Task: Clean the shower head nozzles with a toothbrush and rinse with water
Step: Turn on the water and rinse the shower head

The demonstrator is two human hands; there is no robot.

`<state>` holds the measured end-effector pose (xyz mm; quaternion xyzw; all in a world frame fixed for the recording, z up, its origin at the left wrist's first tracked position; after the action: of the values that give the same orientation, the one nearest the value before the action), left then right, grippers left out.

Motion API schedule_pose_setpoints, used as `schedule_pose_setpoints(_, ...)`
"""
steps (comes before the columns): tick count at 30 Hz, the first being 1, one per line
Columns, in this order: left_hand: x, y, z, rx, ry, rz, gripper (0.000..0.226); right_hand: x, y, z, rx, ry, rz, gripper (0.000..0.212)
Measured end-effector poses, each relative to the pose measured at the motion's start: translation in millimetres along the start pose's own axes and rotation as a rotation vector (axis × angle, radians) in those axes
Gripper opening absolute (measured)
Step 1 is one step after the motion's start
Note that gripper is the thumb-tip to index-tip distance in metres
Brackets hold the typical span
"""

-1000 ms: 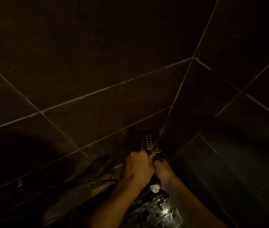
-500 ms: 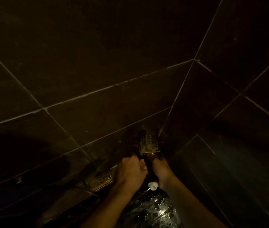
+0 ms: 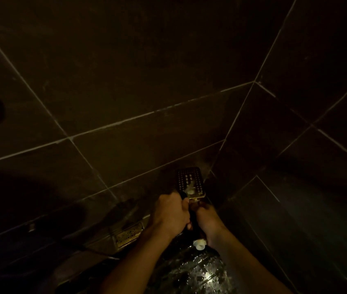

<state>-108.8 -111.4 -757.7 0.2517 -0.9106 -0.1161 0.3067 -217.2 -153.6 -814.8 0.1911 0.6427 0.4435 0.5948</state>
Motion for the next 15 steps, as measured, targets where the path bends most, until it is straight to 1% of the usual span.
schedule_pose_setpoints(3,-17.0,5.3,-8.0,0.044,0.006,-0.027,0.030,1.4,4.3,7.5,-0.006,0.011,0.005,0.024)
schedule_pose_setpoints(7,-69.4,20.6,-43.1,0.071,0.079,-0.089,0.032,-2.7,14.3,21.0,-0.024,-0.018,-0.004,0.025)
schedule_pose_setpoints(9,-102.0,37.5,-69.9,0.107,0.122,-0.132,0.030,-6.0,23.0,33.2,-0.026,-0.017,-0.041,0.026)
schedule_pose_setpoints(12,-146.0,65.2,-110.4,0.182,0.122,-0.144,0.028,-11.1,41.7,58.0,-0.038,-0.024,-0.114,0.025)
schedule_pose_setpoints(15,-181.4,92.2,-152.9,0.194,0.125,-0.147,0.022,-17.0,62.9,84.9,-0.061,-0.035,-0.222,0.021)
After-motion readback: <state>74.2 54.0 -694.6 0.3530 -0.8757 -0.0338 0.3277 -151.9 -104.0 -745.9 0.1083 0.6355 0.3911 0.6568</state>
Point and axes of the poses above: each hand's wrist, its own y-axis away from the middle knuckle, its own z-axis out of the palm, x = y × z, the point moved 1 cm from there along -y, towards the middle knuckle, and after that the axes turned 4 degrees about z, right-handed, at the moved point
